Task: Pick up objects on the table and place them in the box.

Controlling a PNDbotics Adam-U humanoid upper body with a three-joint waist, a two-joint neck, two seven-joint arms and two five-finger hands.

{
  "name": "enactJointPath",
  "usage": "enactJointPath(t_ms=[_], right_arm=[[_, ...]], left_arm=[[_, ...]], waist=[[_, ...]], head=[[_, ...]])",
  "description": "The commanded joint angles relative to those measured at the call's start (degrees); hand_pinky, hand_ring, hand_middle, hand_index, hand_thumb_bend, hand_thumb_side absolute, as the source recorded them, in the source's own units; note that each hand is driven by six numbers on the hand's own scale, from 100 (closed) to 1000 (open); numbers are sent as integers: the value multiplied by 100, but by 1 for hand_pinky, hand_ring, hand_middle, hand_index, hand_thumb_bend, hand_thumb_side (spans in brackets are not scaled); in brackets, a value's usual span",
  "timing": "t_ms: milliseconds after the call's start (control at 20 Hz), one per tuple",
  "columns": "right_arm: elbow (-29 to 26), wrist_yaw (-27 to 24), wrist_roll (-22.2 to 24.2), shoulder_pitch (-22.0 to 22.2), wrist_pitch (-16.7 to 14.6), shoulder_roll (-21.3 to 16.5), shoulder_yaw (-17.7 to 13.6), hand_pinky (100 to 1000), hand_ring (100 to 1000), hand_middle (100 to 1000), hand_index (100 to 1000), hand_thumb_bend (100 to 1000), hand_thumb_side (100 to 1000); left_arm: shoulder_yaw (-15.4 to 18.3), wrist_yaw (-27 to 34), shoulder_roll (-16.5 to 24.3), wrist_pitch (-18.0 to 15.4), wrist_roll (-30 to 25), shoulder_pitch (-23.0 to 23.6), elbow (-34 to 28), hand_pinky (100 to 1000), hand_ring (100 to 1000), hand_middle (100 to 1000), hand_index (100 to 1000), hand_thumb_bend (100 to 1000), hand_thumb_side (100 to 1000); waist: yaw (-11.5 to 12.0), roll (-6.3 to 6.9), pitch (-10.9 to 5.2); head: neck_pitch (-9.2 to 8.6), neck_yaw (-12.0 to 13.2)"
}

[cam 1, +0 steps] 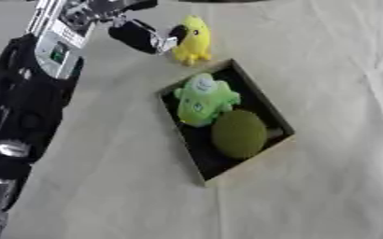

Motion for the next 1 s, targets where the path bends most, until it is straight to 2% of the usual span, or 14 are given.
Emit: enactJointPath(t_ms=[50, 150, 250, 500, 600, 750, 850, 1000], right_arm=[[-81, -35, 29, -88, -12, -104, -14, 903, 867, 623, 774, 100, 531], [-81, -39, 44, -103, -6, -95, -8, 903, 867, 622, 774, 100, 531], [-81, -43, 57, -120, -3, -88, -4, 903, 867, 622, 774, 100, 531], [-81, -46, 82, -141, 11, -82, -1, 904, 867, 621, 774, 100, 531], [-81, -51, 93, -157, 17, -74, 4, 904, 867, 621, 774, 100, 531], [-81, -62, 107, -180, 31, -58, 12, 904, 867, 620, 773, 100, 531], [-81, -70, 116, -195, 35, -49, 16, 904, 867, 620, 773, 100, 530], [-81, -79, 122, -202, 47, -37, 17, 904, 866, 618, 773, 100, 529]], left_arm=[[259, -169, 98, -137, -221, -240, 301, 968, 924, 860, 972, 100, 330], [408, -310, 28, -88, -188, -324, 535, 968, 923, 859, 971, 100, 315], [508, -456, -31, -57, -97, -403, 773, 969, 925, 862, 972, 100, 362], [604, -827, -111, -145, 145, -546, 1373, 981, 940, 874, 973, 100, 498], [646, -976, -150, -176, 230, -587, 1601, 987, 946, 873, 966, 100, 629], [697, -1196, -216, -249, 258, -630, 1879, 996, 951, 870, 963, 100, 772], [732, -1348, -262, -322, 252, -661, 2017, 1000, 952, 871, 961, 100, 824], [816, -1577, -322, -506, 288, -692, 2152, 1000, 952, 872, 963, 100, 835]], waist=[[-27, -4, -98], [-57, 1, -74], [-93, 8, -49], [-158, 33, 14], [-172, 39, 29], [-202, 45, 48], [-229, 51, 59], [-266, 59, 76]], head=[[-90, 59], [-109, 95], [-130, 138], [-154, 207], [-166, 227], [-200, 249], [-213, 264], [-237, 277]])
